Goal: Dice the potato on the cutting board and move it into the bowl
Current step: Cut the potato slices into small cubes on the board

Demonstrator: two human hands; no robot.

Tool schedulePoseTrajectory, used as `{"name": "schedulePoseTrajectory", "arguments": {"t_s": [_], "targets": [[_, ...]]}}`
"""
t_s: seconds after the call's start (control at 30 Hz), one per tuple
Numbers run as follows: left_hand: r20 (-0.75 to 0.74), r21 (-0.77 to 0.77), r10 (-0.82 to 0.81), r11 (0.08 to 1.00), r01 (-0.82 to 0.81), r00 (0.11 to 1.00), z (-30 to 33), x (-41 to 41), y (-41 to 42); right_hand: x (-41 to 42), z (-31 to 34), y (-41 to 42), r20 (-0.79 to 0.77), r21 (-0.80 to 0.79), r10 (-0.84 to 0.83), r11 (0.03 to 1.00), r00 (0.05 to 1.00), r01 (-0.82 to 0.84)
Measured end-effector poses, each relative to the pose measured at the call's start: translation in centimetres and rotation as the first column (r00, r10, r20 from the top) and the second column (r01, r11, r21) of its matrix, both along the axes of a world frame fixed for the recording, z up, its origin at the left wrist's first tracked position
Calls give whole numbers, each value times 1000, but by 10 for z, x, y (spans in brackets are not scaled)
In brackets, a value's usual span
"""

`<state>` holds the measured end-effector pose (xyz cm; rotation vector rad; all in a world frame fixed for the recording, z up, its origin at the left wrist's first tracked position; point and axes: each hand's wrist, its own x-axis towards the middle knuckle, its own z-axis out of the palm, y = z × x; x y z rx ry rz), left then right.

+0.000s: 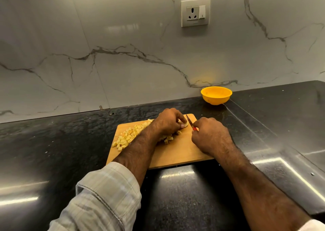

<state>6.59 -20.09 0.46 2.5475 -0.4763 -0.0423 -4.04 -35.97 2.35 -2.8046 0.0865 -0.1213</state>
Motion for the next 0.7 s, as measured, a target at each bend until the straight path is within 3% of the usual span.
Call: {"name": "schedulePoseTrajectory", "arguments": {"t_s": [0.27, 0.57, 0.7], "targets": [[-4, 1, 81, 997, -81, 997, -7, 6, 1, -4, 2, 11, -32, -80, 17, 997, 999, -19], [72, 143, 52, 988, -62, 996, -7, 7, 4, 3, 9, 29, -91, -262, 67, 961, 994, -89], [95, 178, 63, 981, -79, 993, -3, 0, 3, 5, 8, 30, -79, -217, 56, 974, 995, -72]]}}
